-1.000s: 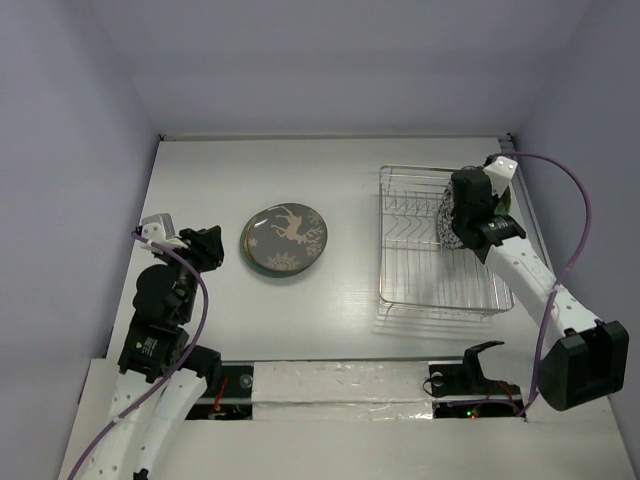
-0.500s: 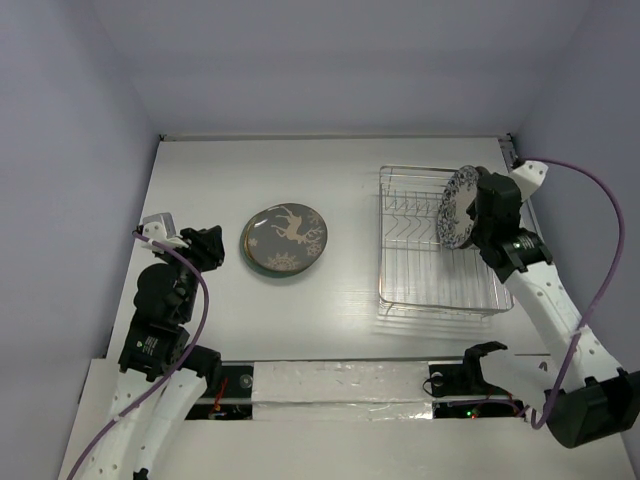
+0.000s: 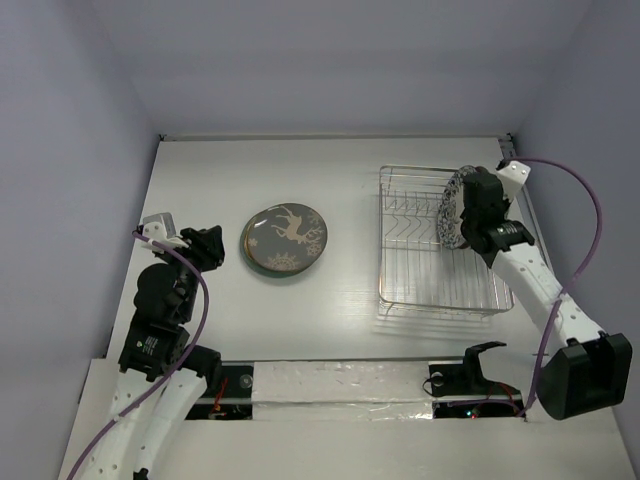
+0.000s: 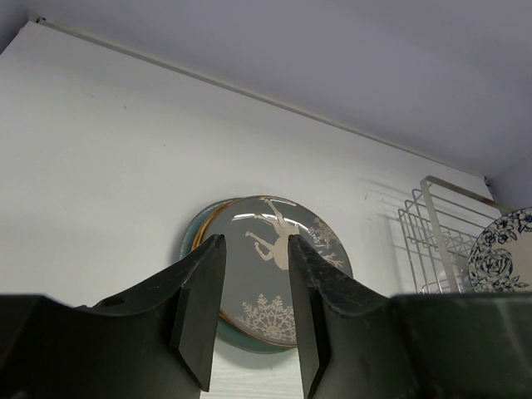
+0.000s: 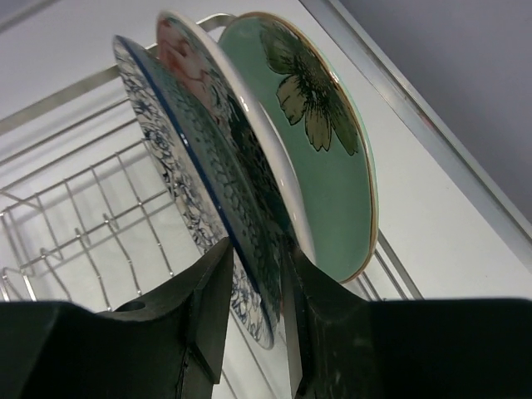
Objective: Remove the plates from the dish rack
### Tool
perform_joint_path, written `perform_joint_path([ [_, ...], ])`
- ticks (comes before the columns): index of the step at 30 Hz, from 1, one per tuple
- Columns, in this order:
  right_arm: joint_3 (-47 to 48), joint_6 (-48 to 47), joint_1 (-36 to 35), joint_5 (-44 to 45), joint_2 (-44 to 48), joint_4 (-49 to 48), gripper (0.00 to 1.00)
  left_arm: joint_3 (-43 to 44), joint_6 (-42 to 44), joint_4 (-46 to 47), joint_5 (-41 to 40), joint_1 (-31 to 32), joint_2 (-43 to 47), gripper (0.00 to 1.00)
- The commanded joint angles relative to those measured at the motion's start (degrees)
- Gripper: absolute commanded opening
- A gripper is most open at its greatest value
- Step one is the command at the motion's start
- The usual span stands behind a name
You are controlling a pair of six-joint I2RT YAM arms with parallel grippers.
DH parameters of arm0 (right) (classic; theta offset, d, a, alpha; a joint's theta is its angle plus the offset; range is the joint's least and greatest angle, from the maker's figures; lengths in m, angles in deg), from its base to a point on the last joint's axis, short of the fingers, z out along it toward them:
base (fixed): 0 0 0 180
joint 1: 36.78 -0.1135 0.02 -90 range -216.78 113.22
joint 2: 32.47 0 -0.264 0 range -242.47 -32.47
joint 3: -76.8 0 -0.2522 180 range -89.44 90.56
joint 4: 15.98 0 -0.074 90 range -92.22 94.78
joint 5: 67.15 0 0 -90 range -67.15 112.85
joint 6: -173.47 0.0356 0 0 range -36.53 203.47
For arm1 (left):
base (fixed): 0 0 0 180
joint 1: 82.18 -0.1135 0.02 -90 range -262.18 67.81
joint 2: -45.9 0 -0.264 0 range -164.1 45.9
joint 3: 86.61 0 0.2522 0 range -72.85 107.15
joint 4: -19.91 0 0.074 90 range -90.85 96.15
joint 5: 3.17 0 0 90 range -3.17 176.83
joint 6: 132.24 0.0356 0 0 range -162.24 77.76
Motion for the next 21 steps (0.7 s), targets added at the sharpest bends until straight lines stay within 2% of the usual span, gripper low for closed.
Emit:
perform_joint_path([
  [1,-0.13,-0.73,1.19,0.95,-1.49,-3.33,0.35,0.64,0.21,2.05,0.19,-0.21,-0.41,0.33],
  [7,0.56,-1.61,1.73,-0.81,-6.32,-6.15,0.38,0.73,0.21,2.05,0.19,-0.21,-0.59,0.33],
  [11,3.55,-2.67,1.73,0.25,-10.02,-5.01,0.37,0.64,0.21,2.05,0.19,-0.21,-0.59,0.33],
  [13,4.87,-3.72,1.73,1.56,-9.77,-3.25,0.30,0.64,0.21,2.05,0.19,-0.21,-0.59,0.33],
  [18,7.76,-6.62,1.73,2.18,-5.64,-0.71,0.05,0.64,0.30,2.14,0.19,-0.73,-0.59,0.33],
  [21,9.70,-7.50,1.73,0.69,-3.18,-0.08,0.00,0.64,0.21,2.14,0.19,-0.73,-0.50,0.33],
])
